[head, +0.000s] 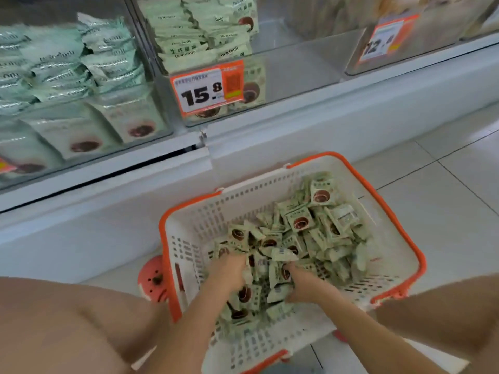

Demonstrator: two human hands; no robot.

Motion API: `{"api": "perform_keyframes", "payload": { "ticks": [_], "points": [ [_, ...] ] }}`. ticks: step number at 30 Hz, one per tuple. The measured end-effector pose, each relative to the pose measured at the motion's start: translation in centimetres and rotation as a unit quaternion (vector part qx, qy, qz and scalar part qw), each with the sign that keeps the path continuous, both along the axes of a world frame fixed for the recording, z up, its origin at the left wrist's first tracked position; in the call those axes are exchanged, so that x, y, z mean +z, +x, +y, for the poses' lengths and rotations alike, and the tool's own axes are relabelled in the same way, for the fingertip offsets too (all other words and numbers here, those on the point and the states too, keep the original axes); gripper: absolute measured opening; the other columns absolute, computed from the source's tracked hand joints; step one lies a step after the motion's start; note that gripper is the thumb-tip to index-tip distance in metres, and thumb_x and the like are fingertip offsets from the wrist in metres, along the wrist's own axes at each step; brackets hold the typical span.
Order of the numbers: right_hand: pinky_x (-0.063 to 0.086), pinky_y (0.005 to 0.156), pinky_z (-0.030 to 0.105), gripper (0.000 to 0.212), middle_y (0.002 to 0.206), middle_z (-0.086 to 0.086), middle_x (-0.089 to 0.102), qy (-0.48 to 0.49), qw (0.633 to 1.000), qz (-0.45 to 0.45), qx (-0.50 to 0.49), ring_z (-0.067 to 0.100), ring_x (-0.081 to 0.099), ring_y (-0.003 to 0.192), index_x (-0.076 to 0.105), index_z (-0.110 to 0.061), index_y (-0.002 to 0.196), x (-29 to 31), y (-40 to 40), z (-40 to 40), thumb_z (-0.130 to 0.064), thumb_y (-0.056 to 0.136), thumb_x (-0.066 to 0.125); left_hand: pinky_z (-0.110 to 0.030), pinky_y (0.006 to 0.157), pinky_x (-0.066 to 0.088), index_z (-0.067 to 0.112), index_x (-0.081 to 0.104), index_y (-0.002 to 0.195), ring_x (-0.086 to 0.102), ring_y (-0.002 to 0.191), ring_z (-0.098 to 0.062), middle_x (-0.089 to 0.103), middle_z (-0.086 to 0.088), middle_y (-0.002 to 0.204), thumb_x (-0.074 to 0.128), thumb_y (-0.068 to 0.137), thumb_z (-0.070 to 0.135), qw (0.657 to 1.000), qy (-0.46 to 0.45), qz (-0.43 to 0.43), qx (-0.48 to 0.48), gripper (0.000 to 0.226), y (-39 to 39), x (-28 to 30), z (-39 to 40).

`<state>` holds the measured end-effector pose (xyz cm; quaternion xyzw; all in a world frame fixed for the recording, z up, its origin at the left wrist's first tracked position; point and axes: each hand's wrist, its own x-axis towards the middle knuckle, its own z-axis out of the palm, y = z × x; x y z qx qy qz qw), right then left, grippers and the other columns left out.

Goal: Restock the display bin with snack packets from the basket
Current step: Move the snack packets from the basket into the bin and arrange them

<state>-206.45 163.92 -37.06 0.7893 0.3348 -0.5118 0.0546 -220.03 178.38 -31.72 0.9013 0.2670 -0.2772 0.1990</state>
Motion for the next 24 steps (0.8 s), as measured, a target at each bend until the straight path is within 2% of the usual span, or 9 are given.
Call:
{"api": "perform_keyframes", "payload": {
  "ticks": [3, 7, 11, 14, 16, 18, 20, 22, 24],
  "points": [
    [0.049, 0.095, 0.044, 0.095, 0.137, 0.010, 0.044, -0.050, 0.999, -0.012, -0.013, 0.030, 0.050, 0.119, 0.012, -0.016, 0.148, -2.5, -2.0, 0.6, -0.033, 0.078, 0.074, -0.032, 0.076, 0.043, 0.016, 0.055, 0.115, 0.057, 0.103, -0.027, 0.058, -0.007, 0.113, 0.050, 0.089, 0.011, 1.000, -0.003, -0.010, 0.004, 0.027, -0.8, -0.7, 0.7],
    [0.049, 0.095, 0.040, 0.075, 0.133, 0.010, 0.049, -0.049, 0.996, -0.052, -0.049, 0.029, 0.053, 0.118, 0.023, -0.014, 0.145, -4.2, -3.5, 1.4, -0.018, 0.084, 0.067, -0.034, 0.084, 0.044, 0.016, 0.057, 0.110, 0.057, 0.100, -0.024, 0.059, -0.005, 0.108, 0.050, 0.087, 0.009, 0.999, -0.003, -0.026, 0.031, 0.025, -0.9, -1.4, 1.0],
    [0.050, 0.092, 0.039, 0.054, 0.122, 0.009, 0.058, -0.025, 0.999, -0.032, 0.000, 0.028, 0.057, 0.110, 0.043, -0.011, 0.129, -3.5, -2.3, 1.5, -0.025, 0.084, 0.069, -0.035, 0.083, 0.042, 0.014, 0.055, 0.115, 0.056, 0.101, -0.024, 0.058, -0.006, 0.112, 0.053, 0.086, 0.008, 0.999, -0.023, -0.010, 0.021, 0.029, -0.6, -2.2, 1.1],
    [0.053, 0.082, 0.036, 0.039, 0.115, 0.007, 0.060, 0.030, 0.998, -0.048, 0.006, 0.025, 0.061, 0.099, 0.047, -0.011, 0.126, -1.5, -1.1, 1.4, -0.028, 0.092, 0.057, -0.031, 0.076, 0.043, 0.013, 0.053, 0.120, 0.055, 0.096, -0.021, 0.057, -0.006, 0.114, 0.054, 0.087, 0.007, 0.999, -0.042, -0.013, 0.026, 0.034, 0.0, -1.8, 1.1],
    [0.054, 0.067, 0.029, 0.044, 0.117, 0.007, 0.059, 0.086, 0.992, -0.014, -0.089, 0.018, 0.063, 0.083, 0.044, -0.013, 0.134, 0.7, -0.1, 1.5, -0.031, 0.095, 0.053, -0.032, 0.078, 0.046, 0.014, 0.047, 0.128, 0.054, 0.098, -0.020, 0.052, -0.006, 0.121, 0.058, 0.087, 0.009, 0.997, -0.053, -0.035, 0.034, 0.043, 0.7, -0.9, 0.9],
    [0.053, 0.058, 0.024, 0.056, 0.113, 0.007, 0.060, 0.138, 0.961, 0.060, -0.232, 0.012, 0.063, 0.067, 0.038, -0.012, 0.141, 3.1, 1.0, 1.7, -0.039, 0.094, 0.054, -0.034, 0.087, 0.048, 0.017, 0.033, 0.140, 0.053, 0.110, -0.022, 0.040, -0.007, 0.137, 0.065, 0.085, 0.019, 0.993, -0.083, -0.072, 0.048, 0.064, 1.4, 0.4, 0.6],
    [0.058, 0.068, 0.031, 0.053, 0.096, 0.001, 0.064, 0.191, 0.916, 0.121, -0.332, 0.013, 0.067, 0.066, 0.049, -0.012, 0.131, 5.6, 1.7, 2.0, -0.045, 0.090, 0.057, -0.033, 0.096, 0.045, 0.023, 0.018, 0.148, 0.048, 0.121, -0.021, 0.025, -0.003, 0.150, 0.075, 0.078, 0.031, 0.984, -0.133, -0.104, 0.064, 0.091, 2.3, 2.3, 0.1],
    [0.058, 0.081, 0.042, 0.033, 0.083, -0.002, 0.064, 0.252, 0.884, 0.148, -0.365, 0.016, 0.067, 0.070, 0.061, -0.020, 0.107, 8.0, 2.0, 2.3, -0.047, 0.088, 0.059, -0.033, 0.101, 0.040, 0.029, 0.011, 0.150, 0.042, 0.129, -0.019, 0.020, 0.000, 0.154, 0.081, 0.071, 0.036, 0.979, -0.141, -0.137, 0.058, 0.106, 3.0, 4.7, -0.3],
    [0.056, 0.086, 0.043, 0.023, 0.085, -0.002, 0.066, 0.307, 0.862, 0.165, -0.369, 0.016, 0.066, 0.071, 0.061, -0.025, 0.102, 10.9, 1.7, 2.4, -0.044, 0.090, 0.057, -0.034, 0.105, 0.038, 0.033, 0.012, 0.149, 0.040, 0.131, -0.019, 0.026, 0.000, 0.153, 0.082, 0.069, 0.033, 0.975, -0.113, -0.186, 0.053, 0.107, 3.3, 7.2, -0.5]
  ]
}}
